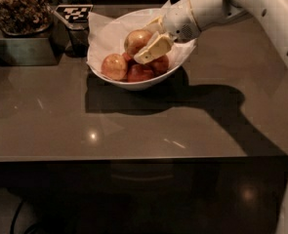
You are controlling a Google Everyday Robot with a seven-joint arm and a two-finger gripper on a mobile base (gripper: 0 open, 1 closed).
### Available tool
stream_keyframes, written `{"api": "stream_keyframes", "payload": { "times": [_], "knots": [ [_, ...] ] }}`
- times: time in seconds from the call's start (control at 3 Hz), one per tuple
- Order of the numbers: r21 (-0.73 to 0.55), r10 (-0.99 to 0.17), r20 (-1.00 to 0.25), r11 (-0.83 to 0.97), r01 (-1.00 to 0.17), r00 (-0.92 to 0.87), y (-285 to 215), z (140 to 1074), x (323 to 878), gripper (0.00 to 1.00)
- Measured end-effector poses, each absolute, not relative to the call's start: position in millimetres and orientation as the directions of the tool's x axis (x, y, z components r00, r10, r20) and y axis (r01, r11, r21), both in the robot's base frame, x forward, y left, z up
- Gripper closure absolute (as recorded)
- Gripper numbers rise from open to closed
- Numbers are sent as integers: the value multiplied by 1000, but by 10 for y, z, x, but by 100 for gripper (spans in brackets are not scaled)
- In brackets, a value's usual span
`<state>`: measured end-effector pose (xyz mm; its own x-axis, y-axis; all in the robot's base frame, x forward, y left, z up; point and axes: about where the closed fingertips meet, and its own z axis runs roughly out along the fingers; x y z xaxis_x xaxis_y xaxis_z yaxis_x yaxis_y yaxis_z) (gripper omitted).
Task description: Pick apple from white bowl
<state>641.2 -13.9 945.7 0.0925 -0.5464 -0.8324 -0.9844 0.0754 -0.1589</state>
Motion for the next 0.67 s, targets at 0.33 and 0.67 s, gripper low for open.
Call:
{"api": "stream_keyframes", "payload": {
  "times": [0.33, 0.67],
  "knots": [
    [-230, -567, -812, 94, -969, 138, -216, 9680, 6194, 100],
    [-271, -594, -788, 97, -958, 162, -289, 9830, 5976, 100]
  ]
}}
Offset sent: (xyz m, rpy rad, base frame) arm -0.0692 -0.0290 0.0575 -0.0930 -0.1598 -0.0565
